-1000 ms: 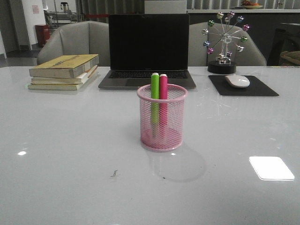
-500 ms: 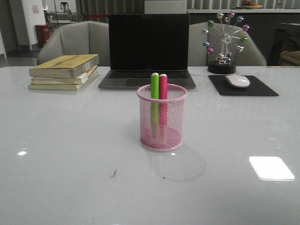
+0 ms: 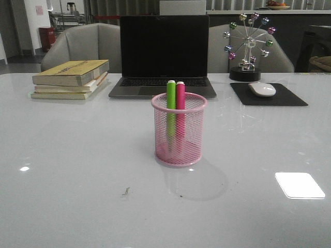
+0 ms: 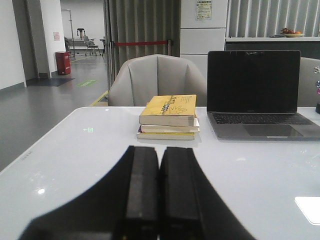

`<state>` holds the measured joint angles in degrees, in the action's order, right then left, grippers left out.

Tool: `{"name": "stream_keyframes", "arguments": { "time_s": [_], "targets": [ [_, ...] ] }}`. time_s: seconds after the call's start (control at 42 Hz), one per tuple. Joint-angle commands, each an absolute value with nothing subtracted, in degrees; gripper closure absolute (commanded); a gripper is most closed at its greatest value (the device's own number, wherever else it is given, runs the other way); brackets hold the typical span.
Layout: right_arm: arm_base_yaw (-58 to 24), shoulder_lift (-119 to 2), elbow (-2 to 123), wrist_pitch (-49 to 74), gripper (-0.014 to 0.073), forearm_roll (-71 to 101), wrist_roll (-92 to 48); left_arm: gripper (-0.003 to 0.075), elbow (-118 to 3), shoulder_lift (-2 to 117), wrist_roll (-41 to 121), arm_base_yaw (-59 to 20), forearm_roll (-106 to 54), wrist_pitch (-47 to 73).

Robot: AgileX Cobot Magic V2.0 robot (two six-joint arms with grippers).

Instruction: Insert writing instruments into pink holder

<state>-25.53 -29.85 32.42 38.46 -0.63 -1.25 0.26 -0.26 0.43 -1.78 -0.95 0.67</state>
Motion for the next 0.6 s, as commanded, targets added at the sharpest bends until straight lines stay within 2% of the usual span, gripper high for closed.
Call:
{"name": "stream_keyframes", "arguments": {
  "time_s": [0.0,0.119,0.31,0.405,0.571],
  "targets": [
    [-18.9,-24.2,27.3,25.4,0.0537,-1.3,-1.5,0.0629,0.6,-1.4,0.4,-1.8,-0.9,-4.4],
    [-11.1,-13.7,16.5,14.2,0.0537,-1.3,-1.5,0.0629,0.6,-1.4,0.4,-1.8,-0.9,-4.4],
    [-3.1,0.3,2.6,6.9,0.0537,0.0,-1.5,0.0629,0.6,-1.4,0.4,-1.8,-0.9,-4.4],
    [-1.7,1.7,-1.4,3.8,0.0537,1.5,-1.5,0.0629,0.6,-1.4,0.4,-1.8,-0.9,-4.4],
    [-1.6,1.7,-1.3,2.3,0.0537,2.4,-1.5,0.0629,0.6,-1.4,0.4,-1.8,-0.9,-4.4]
  ]
}}
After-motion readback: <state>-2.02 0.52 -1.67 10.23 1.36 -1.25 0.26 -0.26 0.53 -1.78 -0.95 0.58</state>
